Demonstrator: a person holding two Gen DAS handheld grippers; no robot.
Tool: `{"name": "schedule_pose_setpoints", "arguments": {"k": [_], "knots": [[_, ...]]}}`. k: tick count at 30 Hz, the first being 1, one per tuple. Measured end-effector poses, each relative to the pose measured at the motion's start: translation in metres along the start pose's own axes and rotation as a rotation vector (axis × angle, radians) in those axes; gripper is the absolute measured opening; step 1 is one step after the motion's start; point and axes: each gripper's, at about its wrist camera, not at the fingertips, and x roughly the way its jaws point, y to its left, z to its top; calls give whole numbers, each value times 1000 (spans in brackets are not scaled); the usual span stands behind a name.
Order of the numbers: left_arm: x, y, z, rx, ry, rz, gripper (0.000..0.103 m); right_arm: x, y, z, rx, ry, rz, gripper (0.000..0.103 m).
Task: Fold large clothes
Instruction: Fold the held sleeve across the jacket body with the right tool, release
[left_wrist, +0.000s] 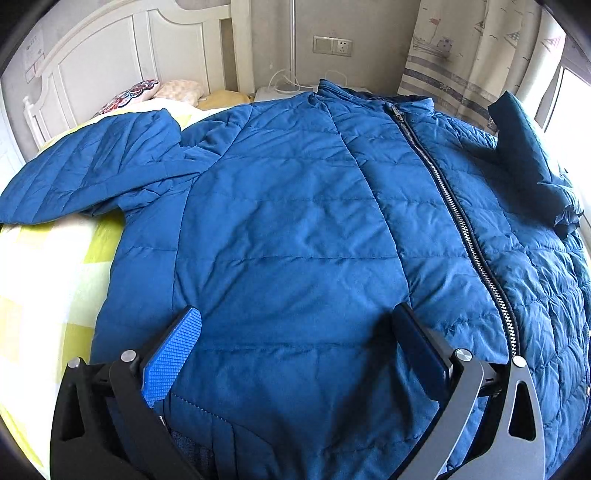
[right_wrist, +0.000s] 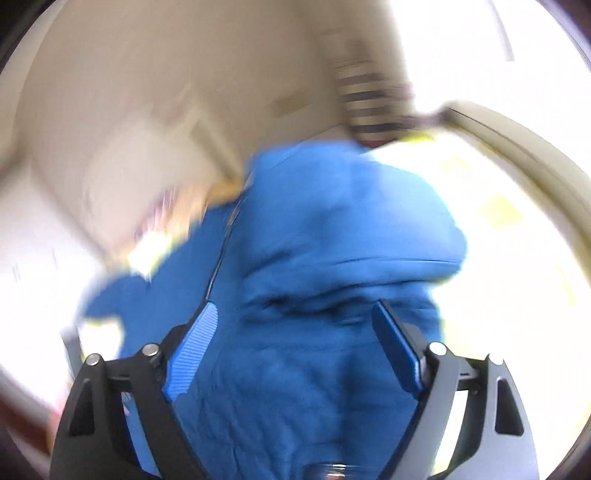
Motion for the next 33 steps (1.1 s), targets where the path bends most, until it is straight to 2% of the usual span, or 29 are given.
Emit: {"name": "schedule_pose_setpoints", "arguments": {"k": [2, 4, 6, 7, 8, 9, 10, 12, 14, 16, 17, 18, 20, 21, 23, 24, 26, 27, 29, 32, 33], "knots": [[0, 0, 0, 0, 0, -1, 99, 9, -44, 17, 173, 4, 55, 88], [-1, 0, -1, -1, -3, -2, 99, 21, -68, 24, 274, 32, 79, 88], [-1, 0, -1, -1, -5, -2, 99, 43, -80, 32, 349, 76, 51, 88], [-1, 0, -1, -1, -6, -2, 99, 44, -76, 37, 354, 65, 34, 89], [-1, 0, -2, 0, -7, -1, 99, 46, -72, 43, 356, 55, 54, 87], [-2, 0, -1, -1, -6, -3, 99, 45, -65, 50, 344, 24, 37, 78], [-2, 0, -1, -2, -7, -4, 99, 47, -51, 45, 320, -3, 2, 61], [-2, 1, -1, -2, -8, -4, 99, 34, -16, 53, 151, -110, -103, 41], [-3, 1, 0, -4, -10, -7, 99, 26, 46, 59, -89, -220, -204, 37], [-3, 2, 0, -5, -11, -8, 99, 21, 107, 53, -290, -284, -204, 30], [-3, 2, 0, -5, -11, -9, 99, 23, 144, 46, -404, -297, -164, 29], [-3, 2, -1, -6, -12, -9, 99, 26, 172, 38, -492, -287, -116, 31], [-3, 3, -1, -8, -14, -11, 99, 41, 239, 8, -727, -183, 25, 56], [-3, 3, -1, -12, -14, -15, 99, 43, 259, -7, -793, -161, 52, 78], [-4, 6, -2, -21, -19, -25, 99, 45, 283, -29, -889, -148, 86, 79], [-5, 7, -2, -28, -22, -33, 99, 45, 286, -33, -898, -147, 93, 79], [-6, 10, -3, -43, -29, -49, 99, 42, 273, -31, -872, -159, 97, 79], [-6, 12, -3, -50, -31, -55, 99, 38, 253, -21, -839, -167, 57, 79], [-7, 14, -3, -65, -36, -74, 99, 23, 224, -19, -777, -172, -44, 79], [-8, 18, -2, -80, -42, -101, 99, 9, 131, 10, -569, -150, -234, 79], [-9, 19, -2, -86, -44, -118, 99, 0, 111, 6, -541, -148, -268, 79]]}}
